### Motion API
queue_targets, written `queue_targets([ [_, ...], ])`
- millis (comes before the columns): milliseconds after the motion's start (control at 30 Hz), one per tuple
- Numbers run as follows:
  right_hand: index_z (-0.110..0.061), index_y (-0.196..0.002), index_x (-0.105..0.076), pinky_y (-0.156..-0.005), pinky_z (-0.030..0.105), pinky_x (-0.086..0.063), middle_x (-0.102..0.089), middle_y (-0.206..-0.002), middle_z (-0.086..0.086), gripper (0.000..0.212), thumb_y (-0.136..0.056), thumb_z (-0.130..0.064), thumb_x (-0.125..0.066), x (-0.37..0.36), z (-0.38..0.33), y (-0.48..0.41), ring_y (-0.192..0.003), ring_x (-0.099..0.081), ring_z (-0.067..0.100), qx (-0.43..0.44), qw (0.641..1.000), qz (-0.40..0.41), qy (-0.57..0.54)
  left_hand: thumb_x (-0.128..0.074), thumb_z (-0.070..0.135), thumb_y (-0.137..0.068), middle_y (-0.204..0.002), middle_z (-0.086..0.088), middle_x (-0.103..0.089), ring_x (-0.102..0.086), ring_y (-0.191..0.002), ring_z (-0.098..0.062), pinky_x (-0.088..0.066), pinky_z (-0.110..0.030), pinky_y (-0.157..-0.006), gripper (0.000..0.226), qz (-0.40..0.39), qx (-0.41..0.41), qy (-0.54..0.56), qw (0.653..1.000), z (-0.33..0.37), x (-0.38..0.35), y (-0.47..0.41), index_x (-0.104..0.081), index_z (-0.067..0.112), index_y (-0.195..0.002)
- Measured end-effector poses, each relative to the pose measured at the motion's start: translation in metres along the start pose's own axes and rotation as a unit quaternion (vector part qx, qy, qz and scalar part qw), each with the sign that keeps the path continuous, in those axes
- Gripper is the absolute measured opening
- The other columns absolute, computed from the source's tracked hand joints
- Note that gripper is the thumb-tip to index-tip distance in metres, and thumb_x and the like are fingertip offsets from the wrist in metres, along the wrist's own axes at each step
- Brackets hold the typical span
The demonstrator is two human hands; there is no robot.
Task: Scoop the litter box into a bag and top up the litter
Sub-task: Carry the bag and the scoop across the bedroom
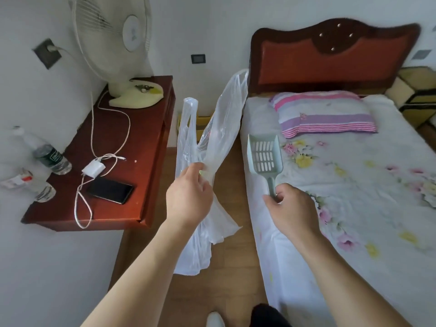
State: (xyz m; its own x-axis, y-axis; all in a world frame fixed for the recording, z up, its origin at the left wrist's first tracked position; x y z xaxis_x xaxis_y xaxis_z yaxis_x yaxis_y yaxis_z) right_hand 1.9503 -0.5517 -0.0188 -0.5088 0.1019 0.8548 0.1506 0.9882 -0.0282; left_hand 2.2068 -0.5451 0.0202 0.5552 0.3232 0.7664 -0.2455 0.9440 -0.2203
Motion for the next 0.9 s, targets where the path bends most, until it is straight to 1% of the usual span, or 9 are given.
queue_targets([
  [167, -0.012, -0.068, -0.046, -0.051, 0.03, -0.039, -0.061, -0.065, -0.002, 0.037, -0.087, -0.036, -0.066, -0.005, 0.007, -0.073, -0.058, -0.052, 0.022, -0.031, 0.999, 0.011, 0.0, -0.055, 0.004, -0.087, -0.073, 0.01, -0.052, -0.051, -0.06, -0.007, -0.04, -0.024, -0.053, 0.037, -0.025, -0.02, 0.009, 0.999, 0.01, -0.038, -0.078, -0.059, 0.013, -0.123],
  [267, -0.01, -0.072, -0.053, -0.056, 0.033, -0.047, -0.065, -0.069, 0.0, 0.031, -0.086, -0.036, -0.065, -0.015, 0.013, -0.13, -0.062, -0.057, 0.024, -0.039, 0.999, 0.01, -0.008, -0.056, 0.005, -0.087, -0.074, 0.01, -0.053, -0.053, -0.062, -0.008, -0.046, -0.027, -0.054, 0.038, -0.03, -0.026, 0.008, 0.999, 0.017, -0.067, -0.129, -0.059, 0.014, -0.124],
  [333, -0.01, -0.073, -0.055, -0.057, 0.034, -0.048, -0.064, -0.068, 0.001, 0.03, -0.087, -0.035, -0.064, -0.022, 0.015, -0.172, -0.063, -0.058, 0.024, -0.037, 0.999, 0.003, -0.009, -0.057, 0.005, -0.087, -0.076, 0.01, -0.052, -0.053, -0.064, -0.008, -0.047, -0.027, -0.057, 0.038, -0.025, -0.026, 0.009, 0.999, 0.023, -0.084, -0.164, -0.059, 0.014, -0.123],
  [433, -0.01, -0.071, -0.053, -0.055, 0.032, -0.045, -0.061, -0.065, 0.001, 0.033, -0.087, -0.036, -0.065, -0.029, 0.011, -0.237, -0.06, -0.055, 0.023, -0.025, 0.999, -0.009, -0.02, -0.057, 0.004, -0.086, -0.075, 0.011, -0.052, -0.054, -0.065, -0.008, -0.045, -0.024, -0.057, 0.038, -0.02, -0.019, 0.007, 1.0, 0.03, -0.104, -0.215, -0.06, 0.014, -0.123],
  [533, -0.011, -0.07, -0.051, -0.05, 0.029, -0.035, -0.057, -0.062, -0.001, 0.035, -0.088, -0.037, -0.066, -0.034, -0.005, -0.298, -0.056, -0.05, 0.018, 0.001, 1.0, -0.021, -0.017, -0.057, 0.005, -0.086, -0.078, 0.01, -0.056, -0.056, -0.069, -0.009, -0.048, -0.024, -0.06, 0.038, -0.009, 0.003, 0.004, 1.0, 0.026, -0.114, -0.264, -0.06, 0.016, -0.122],
  [600, -0.013, -0.069, -0.051, -0.048, 0.03, -0.029, -0.056, -0.062, -0.002, 0.034, -0.088, -0.037, -0.066, -0.038, -0.021, -0.335, -0.056, -0.047, 0.018, 0.014, 1.0, -0.022, -0.008, -0.056, 0.006, -0.086, -0.083, 0.009, -0.059, -0.056, -0.073, -0.01, -0.047, -0.023, -0.06, 0.033, -0.006, 0.014, -0.001, 1.0, 0.02, -0.119, -0.296, -0.061, 0.017, -0.117],
  [667, -0.013, -0.071, -0.055, -0.049, 0.03, -0.029, -0.059, -0.065, -0.003, 0.03, -0.087, -0.035, -0.066, -0.044, -0.039, -0.37, -0.057, -0.046, 0.019, 0.021, 0.999, -0.025, -0.007, -0.057, 0.006, -0.085, -0.086, 0.01, -0.059, -0.056, -0.074, -0.011, -0.046, -0.023, -0.061, 0.03, 0.0, 0.02, -0.001, 1.0, 0.013, -0.122, -0.327, -0.062, 0.016, -0.113],
  [767, -0.013, -0.075, -0.058, -0.05, 0.03, -0.032, -0.061, -0.068, -0.003, 0.027, -0.088, -0.036, -0.065, -0.062, -0.061, -0.42, -0.059, -0.05, 0.019, 0.027, 0.999, -0.038, -0.012, -0.058, 0.007, -0.084, -0.088, 0.009, -0.06, -0.058, -0.076, -0.014, -0.05, -0.028, -0.063, 0.031, 0.006, 0.027, -0.002, 1.0, -0.001, -0.128, -0.376, -0.061, 0.017, -0.114],
  [900, -0.018, -0.067, -0.049, -0.047, 0.025, -0.026, -0.052, -0.059, -0.007, 0.031, -0.088, -0.035, -0.064, -0.093, -0.093, -0.489, -0.054, -0.044, 0.009, 0.034, 0.999, -0.039, -0.01, -0.057, 0.005, -0.085, -0.08, 0.009, -0.055, -0.057, -0.069, -0.015, -0.049, -0.029, -0.059, 0.032, 0.003, 0.029, 0.008, 1.0, -0.024, -0.142, -0.452, -0.061, 0.016, -0.114],
])
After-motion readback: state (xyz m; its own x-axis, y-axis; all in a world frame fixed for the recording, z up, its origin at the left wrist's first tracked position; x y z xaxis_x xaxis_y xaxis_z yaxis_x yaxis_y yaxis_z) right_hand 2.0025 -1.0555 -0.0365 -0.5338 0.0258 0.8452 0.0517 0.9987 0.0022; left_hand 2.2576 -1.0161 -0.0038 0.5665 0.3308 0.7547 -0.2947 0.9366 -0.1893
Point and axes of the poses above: each hand's wrist, its own y-axis away from the middle knuckle, its own x-axis out of the back of the hand, z = x × y, the point moved 10 cm from there along -y, towards the middle knuckle
